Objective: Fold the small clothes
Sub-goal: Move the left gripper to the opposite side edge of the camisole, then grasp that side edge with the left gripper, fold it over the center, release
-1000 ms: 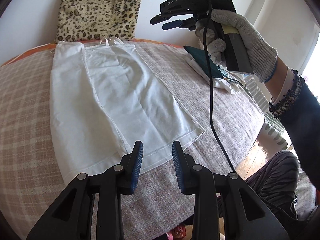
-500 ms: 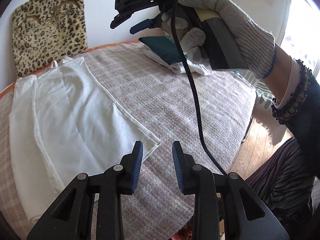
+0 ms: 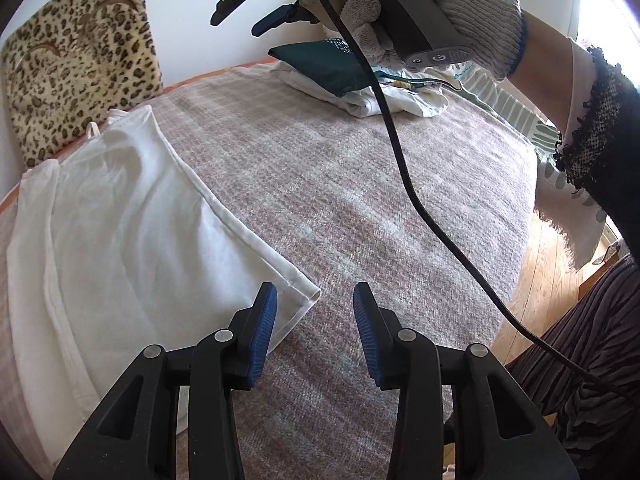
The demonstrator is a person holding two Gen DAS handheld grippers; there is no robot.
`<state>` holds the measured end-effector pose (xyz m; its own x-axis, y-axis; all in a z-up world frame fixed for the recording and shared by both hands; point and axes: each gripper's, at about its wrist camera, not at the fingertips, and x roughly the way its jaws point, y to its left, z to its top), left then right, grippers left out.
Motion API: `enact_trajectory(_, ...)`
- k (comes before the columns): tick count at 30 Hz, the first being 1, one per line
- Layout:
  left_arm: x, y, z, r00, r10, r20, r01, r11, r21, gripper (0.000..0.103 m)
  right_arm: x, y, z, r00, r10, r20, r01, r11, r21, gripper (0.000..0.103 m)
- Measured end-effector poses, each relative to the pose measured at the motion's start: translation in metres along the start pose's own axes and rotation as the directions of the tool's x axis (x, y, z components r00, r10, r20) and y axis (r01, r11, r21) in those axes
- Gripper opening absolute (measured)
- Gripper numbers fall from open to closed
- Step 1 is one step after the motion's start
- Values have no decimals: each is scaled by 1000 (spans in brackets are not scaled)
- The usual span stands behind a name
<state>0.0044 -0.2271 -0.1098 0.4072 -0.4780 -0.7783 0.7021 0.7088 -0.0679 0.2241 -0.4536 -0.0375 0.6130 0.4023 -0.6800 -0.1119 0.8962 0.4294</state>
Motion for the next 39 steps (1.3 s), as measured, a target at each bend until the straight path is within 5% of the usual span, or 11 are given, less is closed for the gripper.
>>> enact_trajectory(8,14,3,4,1000,18,-10,-19,999,-51,38,62,9,16,998,50,-35,-51,999,-14,51)
enact_trajectory(14,15,15,3,1000,5,12,-4,996,-87,11,112,30,9,989,81,-123,-89,994,-62,51)
enact_trajectory(18,12,31,3,998,-62,22,65,984,-167,5,137,35,7,985,78,-153,-92,992,-88,51)
enact_trajectory(35,-7,39,7,990,-102,95,121,966,-229,4,182,26,25,986,83,-143,-86,996,-13,51)
enact_trajectory(39,-14,40,4,990,-96,105,118,965,-233,4,186,25,28,985,95,-144,-95,995,8,38)
